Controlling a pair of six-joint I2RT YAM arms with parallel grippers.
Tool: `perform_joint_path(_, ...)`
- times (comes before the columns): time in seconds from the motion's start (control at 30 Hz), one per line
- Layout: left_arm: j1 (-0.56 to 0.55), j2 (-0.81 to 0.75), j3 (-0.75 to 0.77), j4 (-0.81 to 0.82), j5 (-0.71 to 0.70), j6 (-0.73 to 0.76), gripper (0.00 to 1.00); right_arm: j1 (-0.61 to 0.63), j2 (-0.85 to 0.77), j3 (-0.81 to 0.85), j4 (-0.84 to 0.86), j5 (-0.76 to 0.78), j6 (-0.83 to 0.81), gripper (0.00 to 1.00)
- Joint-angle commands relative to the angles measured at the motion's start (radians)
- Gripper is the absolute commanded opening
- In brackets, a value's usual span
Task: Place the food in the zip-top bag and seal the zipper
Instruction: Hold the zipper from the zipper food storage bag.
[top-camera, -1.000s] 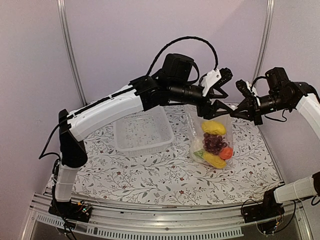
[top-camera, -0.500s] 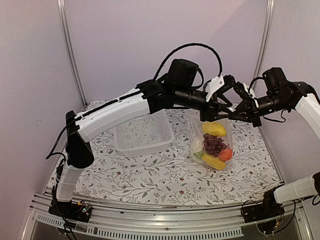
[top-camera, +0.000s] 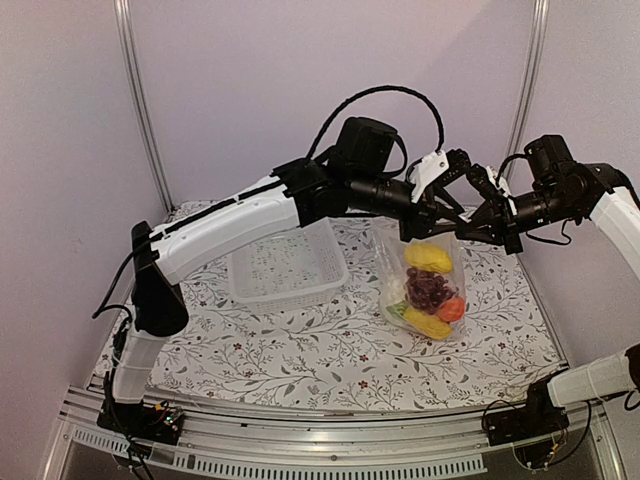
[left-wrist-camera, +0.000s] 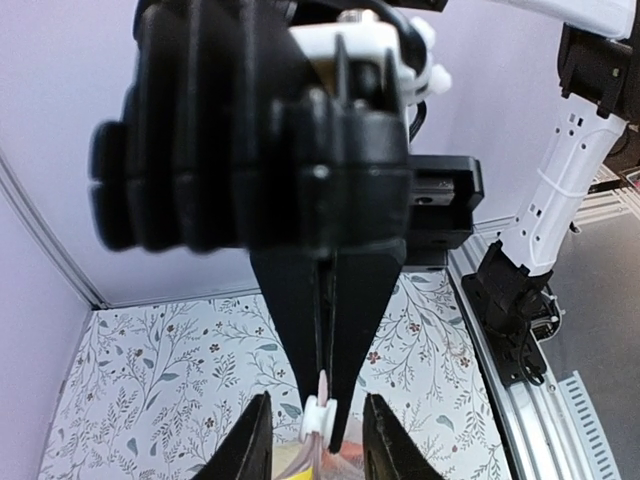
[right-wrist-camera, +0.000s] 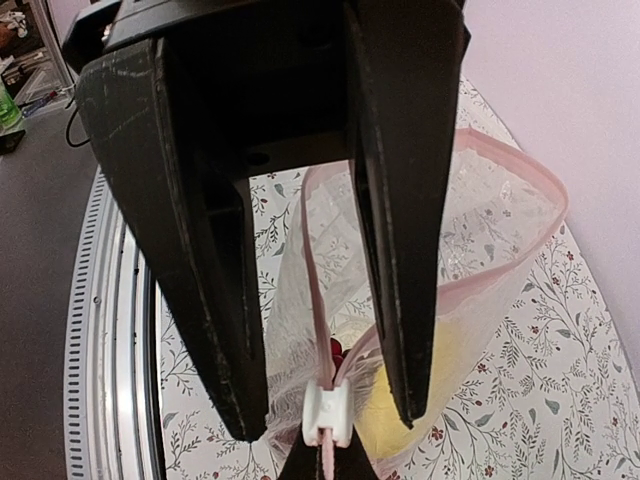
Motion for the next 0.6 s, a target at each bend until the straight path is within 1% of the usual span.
perform_joint_path(0.0,0.011,0.032,0.025,-0.038,-0.017,0.002,0.29,0.010,-0.014,0.011,0.006,-0.005,0.006,0.00)
perform_joint_path(0.27,0.012,0.049,0.043,-0.077,-0.037,0.010,0.26,0.011,-0.009,0.008,0.025,0.003,0.019,0.00)
perform_joint_path(0.57,0.019,0.060,0.063,-0.106,-0.037,0.002,0.17,0.012,0.003,0.014,0.045,0.003,0.042,0.00)
